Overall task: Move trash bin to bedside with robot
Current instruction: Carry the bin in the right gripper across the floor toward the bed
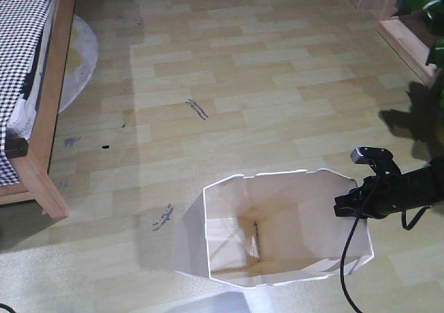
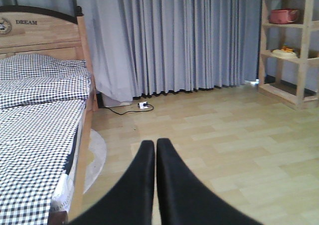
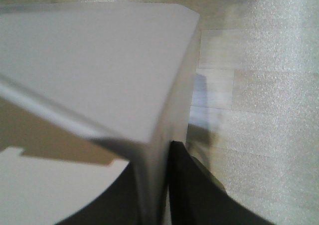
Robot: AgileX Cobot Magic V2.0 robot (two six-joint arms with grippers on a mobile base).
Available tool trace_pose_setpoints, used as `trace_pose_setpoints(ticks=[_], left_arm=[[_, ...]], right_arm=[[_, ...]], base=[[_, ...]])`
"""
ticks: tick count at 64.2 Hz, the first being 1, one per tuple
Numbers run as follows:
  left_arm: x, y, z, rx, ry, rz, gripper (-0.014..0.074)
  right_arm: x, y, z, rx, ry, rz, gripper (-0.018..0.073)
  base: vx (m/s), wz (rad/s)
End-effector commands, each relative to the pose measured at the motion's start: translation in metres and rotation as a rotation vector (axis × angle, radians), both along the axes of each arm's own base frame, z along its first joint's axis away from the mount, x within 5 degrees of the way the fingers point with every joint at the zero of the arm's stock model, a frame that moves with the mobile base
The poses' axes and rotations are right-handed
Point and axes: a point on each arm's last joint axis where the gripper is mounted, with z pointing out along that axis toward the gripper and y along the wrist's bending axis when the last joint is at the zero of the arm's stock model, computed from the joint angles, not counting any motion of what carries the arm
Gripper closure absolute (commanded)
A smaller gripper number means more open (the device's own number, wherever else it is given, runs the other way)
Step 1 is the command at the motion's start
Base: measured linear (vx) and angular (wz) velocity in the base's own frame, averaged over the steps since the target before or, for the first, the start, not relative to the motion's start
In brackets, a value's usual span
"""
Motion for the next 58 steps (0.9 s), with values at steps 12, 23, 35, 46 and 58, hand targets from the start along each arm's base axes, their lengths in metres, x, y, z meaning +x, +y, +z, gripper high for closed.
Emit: trace_pose_setpoints(ticks=[12, 23, 35, 46, 58], left_arm=[[-0.0002, -0.0005, 0.0031, -0.023, -0.069, -0.009, 0.0603], [-0.0002, -0.0005, 0.0031, -0.023, -0.069, -0.009, 0.0603], [-0.0002, -0.0005, 0.0031, -0.023, -0.069, -0.009, 0.0603], [-0.0002, -0.0005, 0.0031, -0.023, -0.069, -0.009, 0.0603], [-0.0002, -0.0005, 0.0031, -0.023, -0.069, -0.009, 0.0603]], right_arm=[[0.0089, 0.0142, 0.0339, 0.219, -0.072, -0.012, 0.0563], [0.0089, 0.0142, 0.0339, 0.219, -0.072, -0.012, 0.0563], [0.0089, 0.0142, 0.0339, 0.219, -0.072, -0.012, 0.0563], [0.0089, 0.0142, 0.0339, 0.219, -0.072, -0.012, 0.0563], [0.0089, 0.0142, 0.0339, 0.219, -0.072, -0.012, 0.0563]], base=[[0.26, 0.15], [0.26, 0.16], [0.26, 0.13], [0.28, 0.08], [0.29, 0.03]])
